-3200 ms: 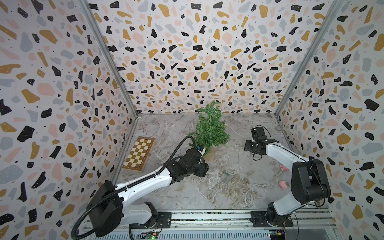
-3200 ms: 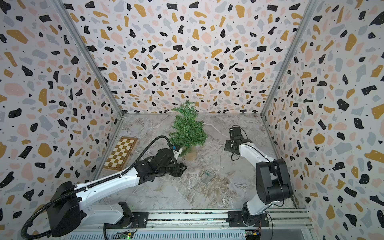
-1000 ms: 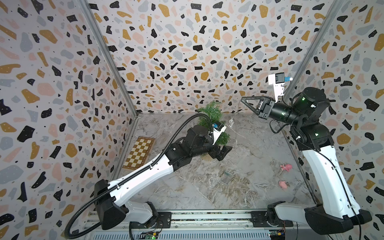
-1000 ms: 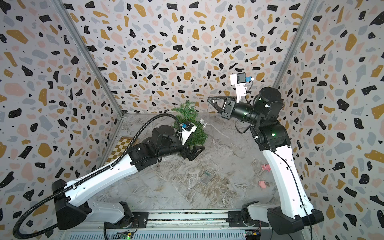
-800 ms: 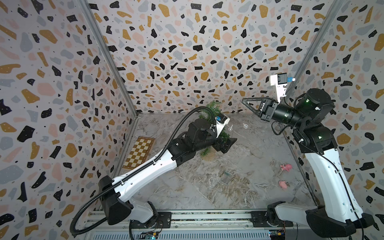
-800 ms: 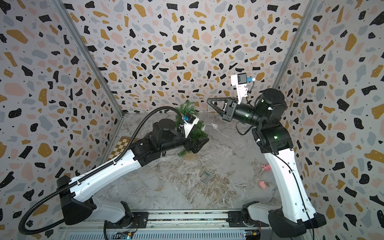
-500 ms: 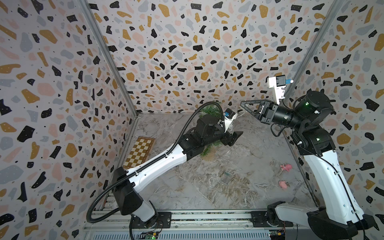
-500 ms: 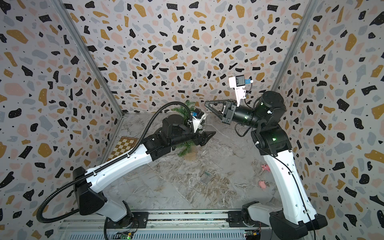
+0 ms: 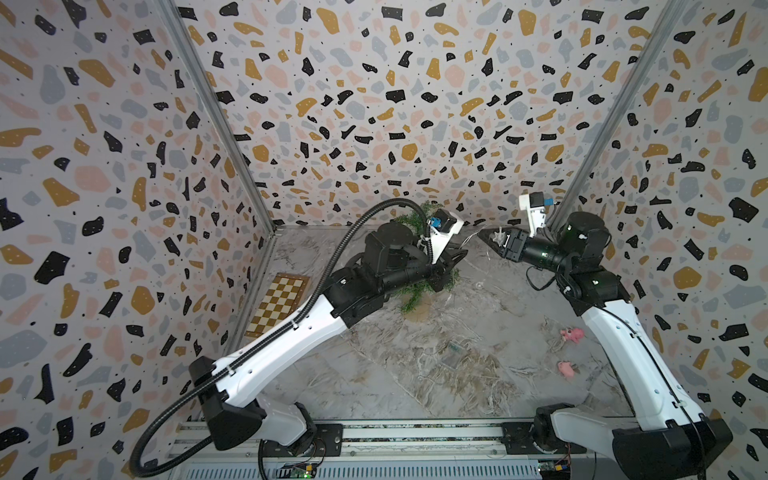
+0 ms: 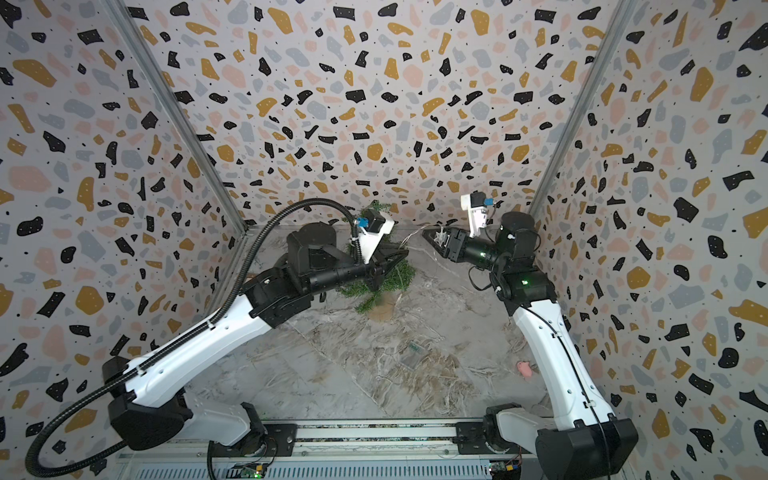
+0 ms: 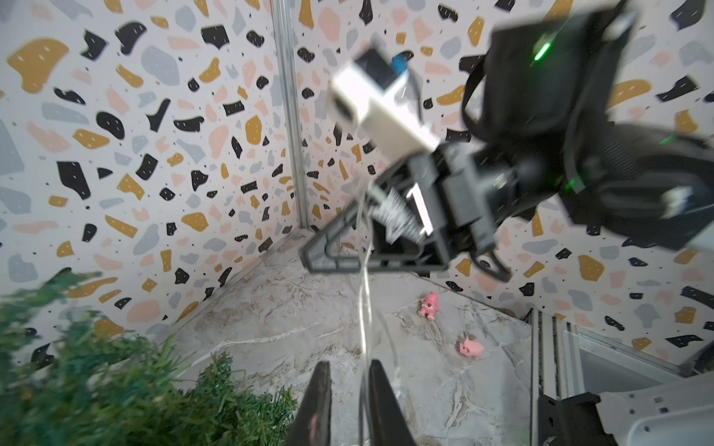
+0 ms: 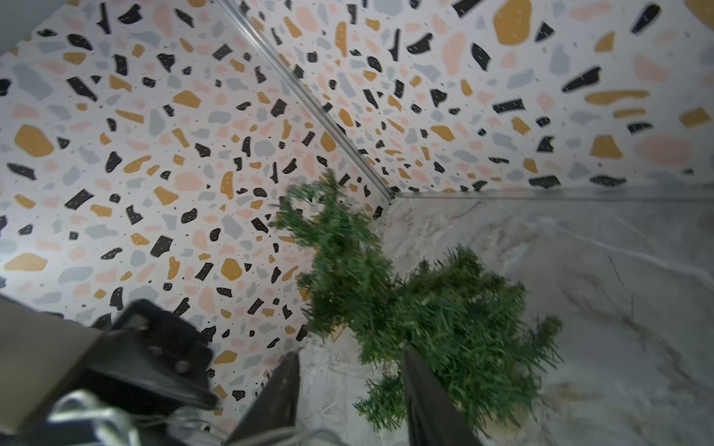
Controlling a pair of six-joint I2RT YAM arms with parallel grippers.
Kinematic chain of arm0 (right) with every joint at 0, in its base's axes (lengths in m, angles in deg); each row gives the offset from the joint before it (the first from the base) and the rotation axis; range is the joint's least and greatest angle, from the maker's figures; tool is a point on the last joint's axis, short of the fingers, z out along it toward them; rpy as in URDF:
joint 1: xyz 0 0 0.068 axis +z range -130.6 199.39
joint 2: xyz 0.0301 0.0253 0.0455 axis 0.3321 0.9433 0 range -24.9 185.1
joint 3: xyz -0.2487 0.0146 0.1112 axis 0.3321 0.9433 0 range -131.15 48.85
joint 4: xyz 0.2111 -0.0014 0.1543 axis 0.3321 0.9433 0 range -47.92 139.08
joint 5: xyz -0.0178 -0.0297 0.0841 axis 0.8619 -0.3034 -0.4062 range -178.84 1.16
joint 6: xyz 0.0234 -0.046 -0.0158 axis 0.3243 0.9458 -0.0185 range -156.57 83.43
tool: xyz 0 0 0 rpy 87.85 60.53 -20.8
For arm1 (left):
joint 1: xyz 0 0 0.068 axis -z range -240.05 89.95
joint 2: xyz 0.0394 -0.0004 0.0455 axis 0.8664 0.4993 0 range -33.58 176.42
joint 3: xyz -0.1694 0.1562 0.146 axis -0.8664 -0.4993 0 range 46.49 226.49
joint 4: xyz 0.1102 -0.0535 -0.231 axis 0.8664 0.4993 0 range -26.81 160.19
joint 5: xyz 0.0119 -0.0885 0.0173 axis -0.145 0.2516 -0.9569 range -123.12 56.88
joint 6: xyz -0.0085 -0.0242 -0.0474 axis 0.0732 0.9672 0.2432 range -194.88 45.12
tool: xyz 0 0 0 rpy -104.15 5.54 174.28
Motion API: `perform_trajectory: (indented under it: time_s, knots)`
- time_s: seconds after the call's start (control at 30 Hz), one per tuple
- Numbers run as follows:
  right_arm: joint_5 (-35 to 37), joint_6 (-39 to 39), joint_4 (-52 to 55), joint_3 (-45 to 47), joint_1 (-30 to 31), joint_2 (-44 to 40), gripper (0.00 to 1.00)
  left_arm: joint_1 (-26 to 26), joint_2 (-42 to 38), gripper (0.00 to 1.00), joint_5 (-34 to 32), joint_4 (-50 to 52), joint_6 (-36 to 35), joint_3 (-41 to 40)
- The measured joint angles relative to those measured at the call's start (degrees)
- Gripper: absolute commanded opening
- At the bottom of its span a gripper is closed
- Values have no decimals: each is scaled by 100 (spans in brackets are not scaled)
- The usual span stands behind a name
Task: Wrap string light around the christmas tree
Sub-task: Pick up the light string from the center of the board.
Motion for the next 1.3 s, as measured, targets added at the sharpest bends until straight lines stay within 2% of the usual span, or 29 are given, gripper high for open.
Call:
perform_trajectory:
  time_s: [0.13, 0.27, 0.43, 0.57, 0.7, 0.9, 1.1, 1.2, 1.3]
  knots:
    - [343, 310, -72, 975, -4, -481, 73, 0, -15, 0, 15, 483, -92, 892]
    - [1016, 857, -243, 1770, 304, -1093, 74, 0, 46, 0, -24, 944, -243, 1539]
    - [1945, 1517, -605, 2870, 1290, -1471, 78, 0, 61, 0, -247, 1456, -400, 1886]
    - [2726, 2153, -1036, 3635, 2345, -1534, 82, 0, 68, 0, -358, 1716, -481, 2103]
    - [3064, 2761, -1537, 3989, 2970, -1539, 82, 0, -2, 0, -448, 1781, -531, 2159]
    - [3108, 3298, -2302, 4100, 3069, -1504, 81, 0, -164, 0, -592, 1797, -566, 2155]
    - [3095, 3668, -2774, 4100, 3084, -1021, 79, 0, -332, 0, -863, 1794, -680, 2155]
    - [3143, 3766, -2968, 4096, 3088, -765, 76, 0, -391, 0, -960, 1794, -702, 2155]
    - [3285, 3882, -3115, 4026, 3126, -459, 68, 0, -444, 0, -1045, 1794, -732, 2155]
